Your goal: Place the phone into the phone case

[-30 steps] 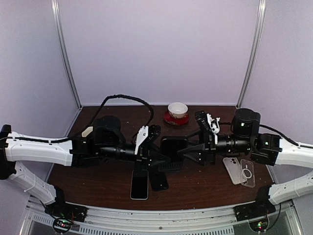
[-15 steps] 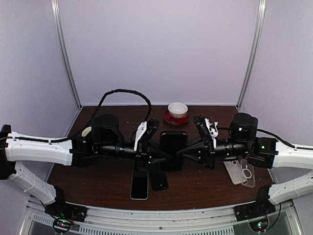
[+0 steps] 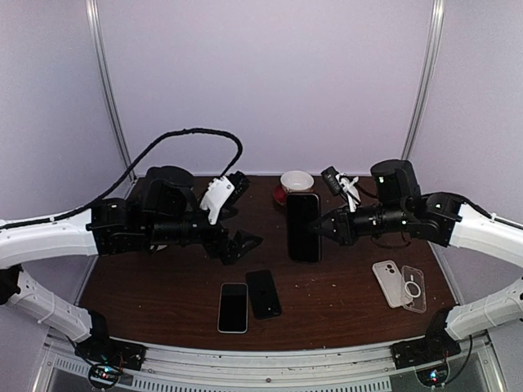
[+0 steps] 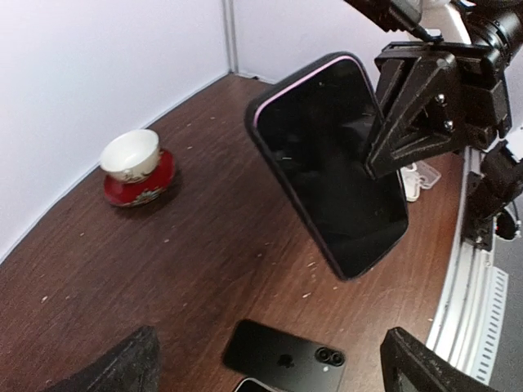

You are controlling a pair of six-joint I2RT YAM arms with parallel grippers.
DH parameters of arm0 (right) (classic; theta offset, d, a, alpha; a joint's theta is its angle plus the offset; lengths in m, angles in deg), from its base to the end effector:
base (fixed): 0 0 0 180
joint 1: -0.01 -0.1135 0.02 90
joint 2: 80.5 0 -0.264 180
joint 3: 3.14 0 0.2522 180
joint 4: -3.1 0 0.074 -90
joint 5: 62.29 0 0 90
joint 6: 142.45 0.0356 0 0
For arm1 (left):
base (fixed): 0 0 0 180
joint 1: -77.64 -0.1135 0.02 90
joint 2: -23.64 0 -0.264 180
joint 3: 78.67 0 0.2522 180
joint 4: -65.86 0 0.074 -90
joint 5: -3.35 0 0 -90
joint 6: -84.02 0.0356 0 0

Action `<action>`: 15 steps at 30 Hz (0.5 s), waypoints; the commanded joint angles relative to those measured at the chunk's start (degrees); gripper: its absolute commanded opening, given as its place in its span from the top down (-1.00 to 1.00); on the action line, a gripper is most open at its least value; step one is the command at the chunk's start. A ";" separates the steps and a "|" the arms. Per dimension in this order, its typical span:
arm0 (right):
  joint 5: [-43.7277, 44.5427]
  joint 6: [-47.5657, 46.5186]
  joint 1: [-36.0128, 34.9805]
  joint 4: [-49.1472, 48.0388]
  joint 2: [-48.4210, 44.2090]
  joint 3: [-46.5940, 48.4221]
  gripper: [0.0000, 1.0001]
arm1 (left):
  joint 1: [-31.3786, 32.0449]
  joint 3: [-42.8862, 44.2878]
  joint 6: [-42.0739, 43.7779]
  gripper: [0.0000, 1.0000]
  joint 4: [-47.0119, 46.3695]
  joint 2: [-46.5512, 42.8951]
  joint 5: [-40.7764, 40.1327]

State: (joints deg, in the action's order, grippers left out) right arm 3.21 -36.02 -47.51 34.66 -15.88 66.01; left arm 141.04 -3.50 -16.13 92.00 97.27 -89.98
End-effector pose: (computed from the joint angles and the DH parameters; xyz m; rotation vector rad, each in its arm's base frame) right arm 0.1600 0.1966 0.3236 -0.8604 2.0152 1.1045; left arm 0.1350 -0.2649 0.3280 0.8985 1.8790 -0.7519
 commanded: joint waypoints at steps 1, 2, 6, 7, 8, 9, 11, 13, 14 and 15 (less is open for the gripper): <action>0.95 6.91 6.45 6.91 5.53 4.00 1.00 | -3.19 1.02 2.40 -0.95 11.29 -4.39 -3.78; -0.38 7.51 8.15 7.65 7.54 5.63 1.00 | -4.36 1.23 2.42 -0.95 11.95 -4.78 -2.17; -4.36 9.13 15.06 10.44 15.43 10.60 1.00 | -10.28 3.62 2.45 -0.95 17.09 -3.25 1.60; -5.11 9.27 16.08 10.65 17.23 11.49 1.00 | -11.38 3.97 2.69 -0.95 18.07 -2.61 1.94; -5.70 9.32 17.01 11.24 19.11 12.49 1.00 | -12.45 4.19 3.01 -0.95 18.69 -1.99 2.43; -6.94 9.14 17.82 11.80 21.29 13.55 1.00 | -13.29 4.24 3.42 -0.95 18.95 -1.47 3.17; -9.68 8.59 19.00 13.93 25.86 16.27 1.00 | -14.75 4.16 4.32 -0.95 19.01 -0.42 5.81; -12.14 7.04 19.62 16.81 31.03 19.59 1.00 | -15.97 4.23 5.28 -0.95 18.78 0.58 7.30; -12.96 6.36 19.73 18.45 33.11 21.13 1.00 | -16.59 4.35 5.65 -0.95 18.85 1.02 7.60; -13.85 5.95 19.88 19.20 34.82 22.33 1.00 | -16.97 4.48 6.01 -0.95 19.02 1.37 7.55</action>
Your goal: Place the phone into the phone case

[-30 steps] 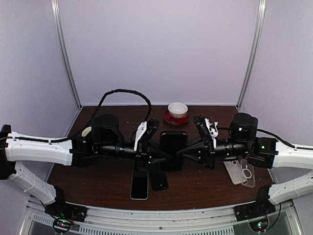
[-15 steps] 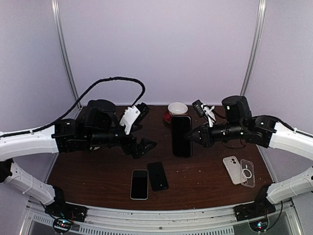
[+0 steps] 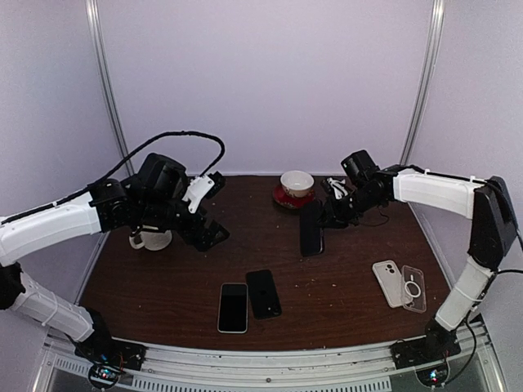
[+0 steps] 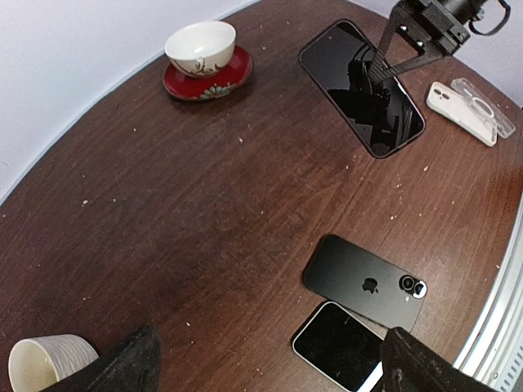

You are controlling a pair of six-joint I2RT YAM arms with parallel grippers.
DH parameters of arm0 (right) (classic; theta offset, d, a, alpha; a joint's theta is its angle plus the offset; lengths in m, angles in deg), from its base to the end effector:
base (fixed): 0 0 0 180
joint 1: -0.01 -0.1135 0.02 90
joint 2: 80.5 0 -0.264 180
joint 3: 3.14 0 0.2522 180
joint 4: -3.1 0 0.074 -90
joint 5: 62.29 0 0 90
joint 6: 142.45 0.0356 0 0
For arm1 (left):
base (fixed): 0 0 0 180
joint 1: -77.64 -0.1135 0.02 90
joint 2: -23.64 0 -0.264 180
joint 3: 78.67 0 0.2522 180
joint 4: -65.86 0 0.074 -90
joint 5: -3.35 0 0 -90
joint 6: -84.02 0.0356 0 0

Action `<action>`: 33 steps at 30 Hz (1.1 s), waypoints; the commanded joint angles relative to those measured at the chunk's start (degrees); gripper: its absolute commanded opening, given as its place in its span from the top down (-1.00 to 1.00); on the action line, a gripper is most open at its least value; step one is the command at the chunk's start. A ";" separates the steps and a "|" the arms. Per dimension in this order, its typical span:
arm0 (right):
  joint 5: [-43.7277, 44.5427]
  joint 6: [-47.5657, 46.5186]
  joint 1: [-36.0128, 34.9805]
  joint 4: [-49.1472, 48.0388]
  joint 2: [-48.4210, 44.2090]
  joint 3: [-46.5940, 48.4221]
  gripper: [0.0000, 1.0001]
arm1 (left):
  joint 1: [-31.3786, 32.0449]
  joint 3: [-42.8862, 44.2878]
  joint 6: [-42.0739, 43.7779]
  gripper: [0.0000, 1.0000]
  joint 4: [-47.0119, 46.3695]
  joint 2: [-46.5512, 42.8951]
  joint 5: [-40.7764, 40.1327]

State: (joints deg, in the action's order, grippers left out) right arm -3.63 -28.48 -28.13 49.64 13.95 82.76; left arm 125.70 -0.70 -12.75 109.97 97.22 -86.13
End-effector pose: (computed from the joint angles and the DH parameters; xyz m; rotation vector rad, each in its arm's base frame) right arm 0.2996 0.1812 0.2536 -0.3293 2.6341 1.0316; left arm 0.1877 -0.2093 0.3160 0.8215 2.1663 -0.5099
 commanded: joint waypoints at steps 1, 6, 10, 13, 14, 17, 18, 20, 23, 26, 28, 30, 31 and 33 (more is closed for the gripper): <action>-7.76 -1.92 0.65 4.58 6.50 6.57 1.00 | -1.93 1.60 2.78 -0.95 1.24 1.61 3.50; -9.93 -2.00 2.58 5.40 13.05 9.36 1.00 | -2.35 -2.04 3.60 -0.95 -1.61 -0.80 3.75; -12.23 -4.03 4.01 8.09 18.27 11.35 1.00 | -2.73 -3.05 3.95 -0.95 -2.12 -1.88 3.86; -10.74 -5.84 4.64 11.21 21.29 13.67 0.92 | -2.96 -3.45 4.00 -0.95 -2.07 -2.67 4.46; -9.73 -6.08 4.79 11.90 21.89 14.23 0.85 | -3.03 -3.58 4.08 -0.95 -2.11 -2.99 4.45; -4.92 -7.14 5.02 14.64 23.46 16.15 0.62 | -3.05 -4.18 4.29 -0.95 -2.64 -4.13 4.35; -2.94 -7.70 5.02 15.93 24.02 16.85 0.55 | -3.05 -4.30 4.38 -0.95 -2.77 -4.46 4.17; 0.87 -8.41 5.03 18.07 25.24 17.93 0.46 | -3.10 -4.51 4.54 -0.95 -2.89 -4.95 4.11; 3.94 -9.38 5.03 19.65 26.27 18.68 0.39 | -3.14 -4.78 4.72 -0.95 -2.95 -5.43 3.99; 8.81 -10.08 4.87 22.11 26.11 19.66 0.33 | -3.14 -4.88 4.74 -0.95 -3.09 -5.68 4.14; 12.65 -10.38 4.49 23.67 25.27 20.60 0.29 | -3.14 -4.88 4.74 -0.95 -3.09 -5.60 4.37; 16.56 -10.69 3.46 25.04 24.09 21.08 0.24 | -3.14 -4.88 4.70 -0.95 -3.08 -5.58 4.52; 19.02 -10.81 2.60 25.79 23.39 21.15 0.22 | -3.16 -4.88 4.67 -0.95 -3.09 -5.63 4.52; 23.84 -10.82 0.15 26.36 21.29 20.20 0.20 | -3.14 -4.88 4.79 -0.95 -2.95 -5.63 4.52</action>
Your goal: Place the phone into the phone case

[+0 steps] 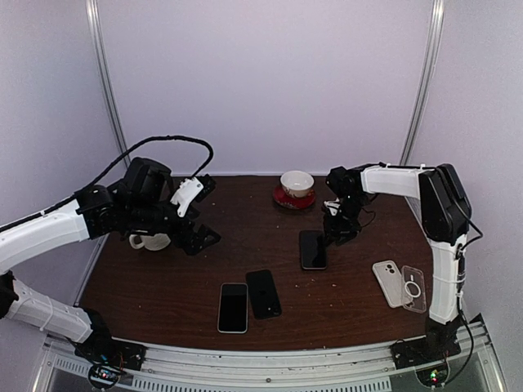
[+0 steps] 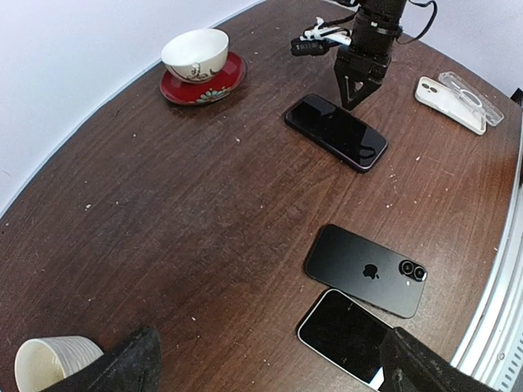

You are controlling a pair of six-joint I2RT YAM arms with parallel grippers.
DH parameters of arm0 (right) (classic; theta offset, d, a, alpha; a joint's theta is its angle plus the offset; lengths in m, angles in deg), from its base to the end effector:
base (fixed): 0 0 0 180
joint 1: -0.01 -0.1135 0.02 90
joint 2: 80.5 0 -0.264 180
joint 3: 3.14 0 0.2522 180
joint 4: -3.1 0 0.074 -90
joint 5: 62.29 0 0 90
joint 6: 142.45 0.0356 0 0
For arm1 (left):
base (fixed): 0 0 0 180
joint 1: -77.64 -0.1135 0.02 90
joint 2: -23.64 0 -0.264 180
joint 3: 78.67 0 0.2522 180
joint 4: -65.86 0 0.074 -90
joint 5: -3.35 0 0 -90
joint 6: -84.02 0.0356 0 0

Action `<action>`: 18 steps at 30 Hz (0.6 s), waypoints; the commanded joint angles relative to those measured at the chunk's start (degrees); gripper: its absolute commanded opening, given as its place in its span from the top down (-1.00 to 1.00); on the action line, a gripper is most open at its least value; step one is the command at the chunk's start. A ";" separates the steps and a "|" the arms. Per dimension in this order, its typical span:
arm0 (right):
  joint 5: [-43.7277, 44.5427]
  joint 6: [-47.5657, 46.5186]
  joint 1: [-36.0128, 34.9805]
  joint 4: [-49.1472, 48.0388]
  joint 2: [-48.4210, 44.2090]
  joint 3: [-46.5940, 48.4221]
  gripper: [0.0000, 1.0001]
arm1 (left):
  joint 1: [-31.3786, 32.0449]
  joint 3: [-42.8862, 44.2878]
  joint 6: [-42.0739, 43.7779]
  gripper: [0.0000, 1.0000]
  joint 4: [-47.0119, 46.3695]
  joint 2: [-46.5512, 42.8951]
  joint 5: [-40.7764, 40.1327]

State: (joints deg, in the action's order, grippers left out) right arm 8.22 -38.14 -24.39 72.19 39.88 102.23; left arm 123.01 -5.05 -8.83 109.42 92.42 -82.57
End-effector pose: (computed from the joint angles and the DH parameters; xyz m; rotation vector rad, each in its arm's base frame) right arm 0.3668 0.1794 0.1689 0.2976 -3.0619 -0.5510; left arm 0.1817 -0.1877 0.3124 0.8702 2.1282 -0.5255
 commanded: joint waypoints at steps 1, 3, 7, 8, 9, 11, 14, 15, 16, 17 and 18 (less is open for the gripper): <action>14.00 -0.90 -5.54 3.64 -5.82 -0.25 0.20 | -0.45 -0.53 0.91 -0.95 -2.42 -0.89 0.93; 16.36 0.57 -7.94 2.26 -8.31 -2.88 0.17 | -0.45 -0.61 0.92 -0.95 -2.40 -0.93 0.82; 18.81 3.64 -12.47 -0.45 -10.85 -6.02 -0.16 | -0.46 -0.62 0.92 -0.95 -2.54 -1.07 1.19; 19.16 4.31 -13.37 -0.75 -10.76 -6.15 -0.20 | -0.45 -0.66 0.92 -0.95 -2.53 -1.05 1.27; 19.52 4.84 -14.18 -1.10 -10.38 -6.10 -0.22 | -0.45 -0.70 0.92 -0.95 -2.49 -1.09 1.31; 20.89 5.67 -15.26 -1.29 -9.06 -5.81 -0.23 | -0.45 -0.70 1.00 -0.95 -2.55 -1.10 1.24; 21.29 6.49 -16.58 -1.38 -6.67 -5.32 -0.25 | -0.45 -0.84 1.09 -0.95 -2.54 -1.06 1.22; 21.62 6.60 -17.11 -1.63 -6.01 -5.44 -0.26 | -0.46 -0.88 1.09 -0.95 -2.54 -1.05 1.27; 22.02 6.76 -17.69 -1.83 -5.36 -5.66 -0.25 | -0.45 -0.88 1.05 -0.95 -2.52 -1.01 1.28; 22.23 6.90 -18.15 -2.31 -4.60 -5.96 -0.25 | -0.45 -0.84 1.01 -0.95 -2.55 -1.01 1.28; 22.36 6.93 -18.55 -2.66 -3.52 -6.44 -0.26 | -0.45 -0.80 1.07 -0.95 -2.56 -1.01 1.44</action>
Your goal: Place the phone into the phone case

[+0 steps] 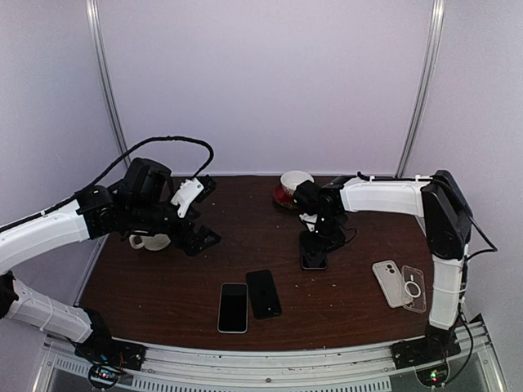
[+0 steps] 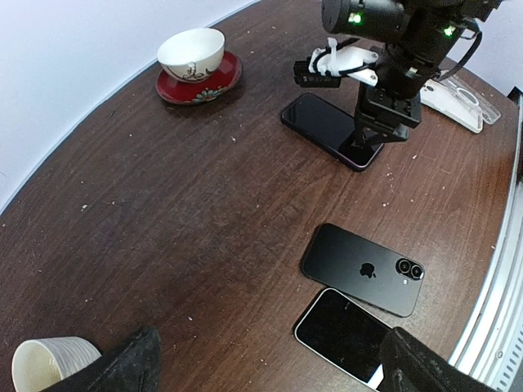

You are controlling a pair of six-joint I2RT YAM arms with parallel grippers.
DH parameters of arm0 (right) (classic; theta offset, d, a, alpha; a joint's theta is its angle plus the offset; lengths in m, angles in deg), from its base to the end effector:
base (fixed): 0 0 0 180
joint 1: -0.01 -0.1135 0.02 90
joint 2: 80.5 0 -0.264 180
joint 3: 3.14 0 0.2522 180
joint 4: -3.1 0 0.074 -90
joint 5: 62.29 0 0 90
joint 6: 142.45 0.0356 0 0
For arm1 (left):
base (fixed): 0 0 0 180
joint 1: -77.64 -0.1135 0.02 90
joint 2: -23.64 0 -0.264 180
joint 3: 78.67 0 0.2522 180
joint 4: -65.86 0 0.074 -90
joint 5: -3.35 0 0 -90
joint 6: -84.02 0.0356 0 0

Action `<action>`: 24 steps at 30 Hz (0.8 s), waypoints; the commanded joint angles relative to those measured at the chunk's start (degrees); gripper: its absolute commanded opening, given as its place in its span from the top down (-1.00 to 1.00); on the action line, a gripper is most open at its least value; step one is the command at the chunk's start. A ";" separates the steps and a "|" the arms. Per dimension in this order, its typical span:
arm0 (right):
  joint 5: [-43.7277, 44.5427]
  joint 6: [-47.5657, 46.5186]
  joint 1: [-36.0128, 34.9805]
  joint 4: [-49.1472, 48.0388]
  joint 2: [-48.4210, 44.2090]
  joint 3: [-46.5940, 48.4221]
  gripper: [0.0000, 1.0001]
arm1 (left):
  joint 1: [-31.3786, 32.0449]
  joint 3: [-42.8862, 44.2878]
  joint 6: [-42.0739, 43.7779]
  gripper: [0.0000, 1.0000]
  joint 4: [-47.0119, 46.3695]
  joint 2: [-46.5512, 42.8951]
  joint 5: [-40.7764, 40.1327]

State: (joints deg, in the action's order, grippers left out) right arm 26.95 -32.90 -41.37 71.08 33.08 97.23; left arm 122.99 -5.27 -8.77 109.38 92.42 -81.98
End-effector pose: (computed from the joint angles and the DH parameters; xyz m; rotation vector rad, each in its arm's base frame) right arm 0.2908 0.2568 0.1895 -0.5720 2.9580 0.1349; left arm 0.1814 -0.1877 0.3112 0.8779 2.1302 -0.5349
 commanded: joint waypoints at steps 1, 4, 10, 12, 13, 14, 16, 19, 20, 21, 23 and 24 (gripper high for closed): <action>3.97 1.90 -1.75 -1.64 4.06 -1.83 -0.25 | -0.49 -0.65 1.03 -0.95 -2.50 -0.95 0.83; 6.35 2.78 -2.10 -1.12 5.71 -2.98 -0.26 | -0.43 -0.66 1.11 -0.95 -2.45 -0.87 0.77; 9.39 2.36 -2.80 1.24 5.71 -4.67 -0.24 | -0.43 -0.63 1.20 -0.95 -2.46 -0.99 0.80; 9.41 1.97 -3.05 2.09 5.49 -5.14 -0.24 | -0.43 -0.60 1.28 -0.95 -2.48 -1.09 0.85; 9.25 1.69 -3.08 2.66 5.18 -4.95 -0.24 | -0.43 -0.61 1.29 -0.95 -2.46 -1.10 0.87; 9.20 1.40 -3.08 3.30 4.55 -4.55 -0.24 | -0.43 -0.64 1.29 -0.95 -2.51 -1.10 0.84; 9.67 0.60 -2.97 4.08 2.26 -3.29 -0.24 | -0.43 -0.66 1.29 -0.95 -2.48 -1.10 0.80; 10.30 -0.12 -1.41 5.83 -2.69 -1.04 -0.24 | -0.43 -0.57 1.21 -0.95 -2.32 -1.16 0.81; 10.51 -0.13 -0.58 6.43 -4.39 -1.04 -0.24 | -0.44 -0.57 1.16 -0.95 -2.30 -1.18 0.85; 10.45 -0.01 0.45 6.80 -6.13 -1.48 -0.23 | -0.43 -0.57 1.20 -0.95 -2.26 -1.31 0.90; 10.56 0.58 2.65 7.20 -9.63 -3.92 -0.23 | -0.43 -0.57 1.16 -0.95 -2.26 -1.67 1.08; 10.64 1.13 3.89 7.58 -11.34 -5.65 -0.23 | -0.43 -0.57 1.12 -0.95 -2.34 -1.81 1.17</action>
State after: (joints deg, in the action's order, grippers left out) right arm 34.86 -32.53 -41.68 74.68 30.24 94.80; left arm 122.96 -5.29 -8.37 109.34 92.37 -81.65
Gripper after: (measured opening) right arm 0.616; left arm 0.975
